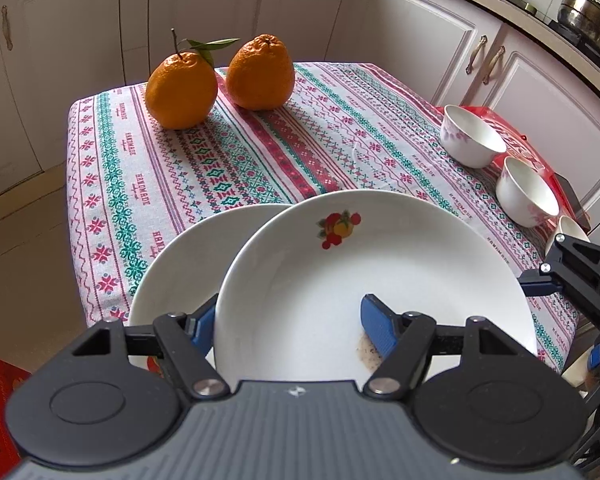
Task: Organize plates and bowls
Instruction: 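Carry the held plate with the left gripper toward the plate stack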
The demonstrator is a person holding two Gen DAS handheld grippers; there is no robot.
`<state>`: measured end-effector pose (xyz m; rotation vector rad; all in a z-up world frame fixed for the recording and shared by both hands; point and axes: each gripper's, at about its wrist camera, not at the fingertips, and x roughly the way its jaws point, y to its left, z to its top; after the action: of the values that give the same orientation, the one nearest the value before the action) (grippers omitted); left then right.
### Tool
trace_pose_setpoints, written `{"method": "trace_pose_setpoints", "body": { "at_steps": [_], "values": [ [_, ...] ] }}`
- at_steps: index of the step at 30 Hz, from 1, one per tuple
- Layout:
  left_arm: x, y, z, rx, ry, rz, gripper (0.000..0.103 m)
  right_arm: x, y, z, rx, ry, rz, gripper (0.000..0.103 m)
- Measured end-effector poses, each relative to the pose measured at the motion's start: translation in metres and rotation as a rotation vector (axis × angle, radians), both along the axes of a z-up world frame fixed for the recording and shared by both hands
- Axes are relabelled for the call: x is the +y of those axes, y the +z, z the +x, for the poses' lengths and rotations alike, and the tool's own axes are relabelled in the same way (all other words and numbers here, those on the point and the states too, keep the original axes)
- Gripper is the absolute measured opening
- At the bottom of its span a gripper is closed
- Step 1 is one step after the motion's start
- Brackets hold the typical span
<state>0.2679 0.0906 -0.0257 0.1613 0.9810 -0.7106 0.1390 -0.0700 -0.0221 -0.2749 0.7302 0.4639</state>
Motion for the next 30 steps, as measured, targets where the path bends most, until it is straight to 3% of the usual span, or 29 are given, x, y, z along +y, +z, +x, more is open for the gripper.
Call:
{"method": "trace_pose_setpoints", "body": {
  "at_steps": [30],
  "values": [
    [0.017,-0.014,0.015,0.033,0.022,-0.044,0.073,0.013,0.001,0.006,0.003,0.027,-0.016,0.094]
  ]
}}
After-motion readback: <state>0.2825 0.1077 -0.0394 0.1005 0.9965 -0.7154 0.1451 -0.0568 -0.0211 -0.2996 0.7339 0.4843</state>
